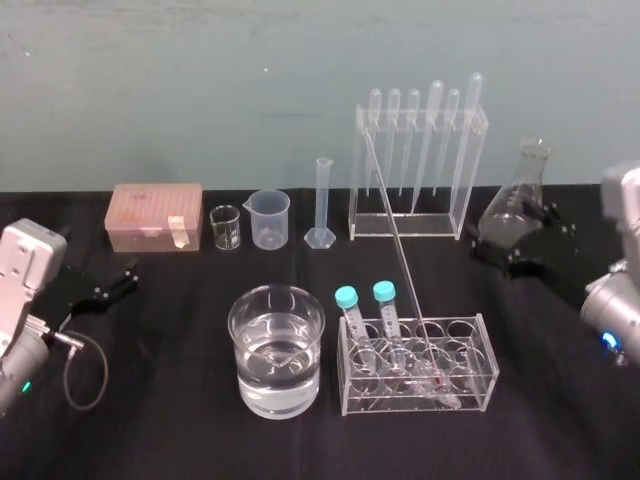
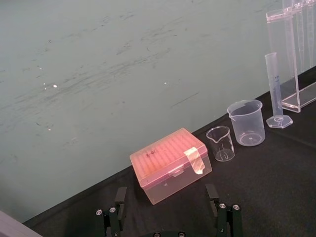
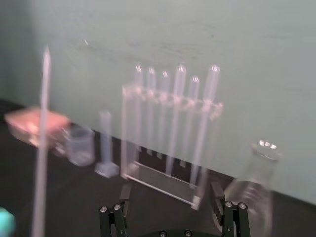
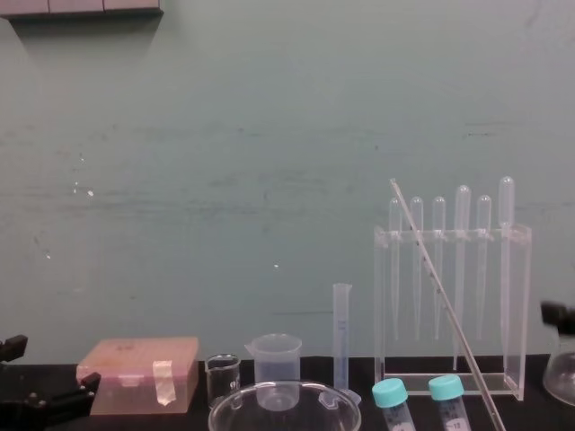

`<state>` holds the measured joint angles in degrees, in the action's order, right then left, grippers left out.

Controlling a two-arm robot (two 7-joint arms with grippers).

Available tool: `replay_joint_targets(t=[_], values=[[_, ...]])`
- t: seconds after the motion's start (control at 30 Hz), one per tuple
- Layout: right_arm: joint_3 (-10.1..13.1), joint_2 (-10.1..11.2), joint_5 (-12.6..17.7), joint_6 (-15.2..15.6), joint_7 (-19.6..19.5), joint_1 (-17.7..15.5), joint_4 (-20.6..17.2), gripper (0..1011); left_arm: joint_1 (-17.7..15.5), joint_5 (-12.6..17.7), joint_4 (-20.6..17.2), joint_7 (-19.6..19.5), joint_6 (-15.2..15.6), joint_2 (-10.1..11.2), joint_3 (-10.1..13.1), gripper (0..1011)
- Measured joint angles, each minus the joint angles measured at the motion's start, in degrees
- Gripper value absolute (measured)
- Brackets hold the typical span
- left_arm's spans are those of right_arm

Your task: Hold the thermometer with one hand and immerse one end into the beaker, then reinsert it into the test tube rack.

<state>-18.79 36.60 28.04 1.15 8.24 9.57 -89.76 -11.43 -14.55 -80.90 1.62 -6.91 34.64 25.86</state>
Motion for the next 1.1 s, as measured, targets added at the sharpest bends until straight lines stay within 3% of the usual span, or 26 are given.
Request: replay_joint_targets(t=[0.13, 0.17, 0.27, 0.4, 0.57, 0.77, 1.0, 1.1], values=[[3.27, 0.23, 9.27, 8.84, 5.43, 0.21, -4.94, 1003, 0.00, 0.00, 0.00, 0.00, 0.00, 0.00, 0.00, 1008], [3.27, 0.23, 9.27, 8.84, 5.43, 0.21, -4.94, 1003, 0.00, 0.00, 0.00, 0.00, 0.00, 0.00, 0.00, 1008], [4.67, 0.21, 15.06, 14.58, 9.63, 1.54, -7.82, 1003, 0.00, 0.00, 0.00, 0.00, 0.00, 0.00, 0.00, 1008], [4.42, 0.37, 19.05, 17.74, 12.70, 3.53, -9.49, 1003, 0.00, 0.00, 0.00, 0.00, 0.00, 0.00, 0.00, 1008], [1.35, 0.54, 19.36, 19.72, 14.48, 7.14, -9.11, 1003, 0.00, 0.00, 0.00, 0.00, 0.00, 0.00, 0.00, 1008], [-4.41, -1.21, 17.15, 23.51, 13.27, 13.11, -5.08, 1002, 0.00, 0.00, 0.00, 0.00, 0.00, 0.00, 0.00, 1008], [-8.87, -3.22, 15.10, 24.63, 12.55, 17.52, -1.25, 1003, 0.00, 0.00, 0.00, 0.00, 0.00, 0.00, 0.00, 1008], [-9.74, -3.61, 14.62, 24.64, 12.43, 18.22, -0.56, 1003, 0.00, 0.00, 0.00, 0.00, 0.00, 0.00, 0.00, 1008]])
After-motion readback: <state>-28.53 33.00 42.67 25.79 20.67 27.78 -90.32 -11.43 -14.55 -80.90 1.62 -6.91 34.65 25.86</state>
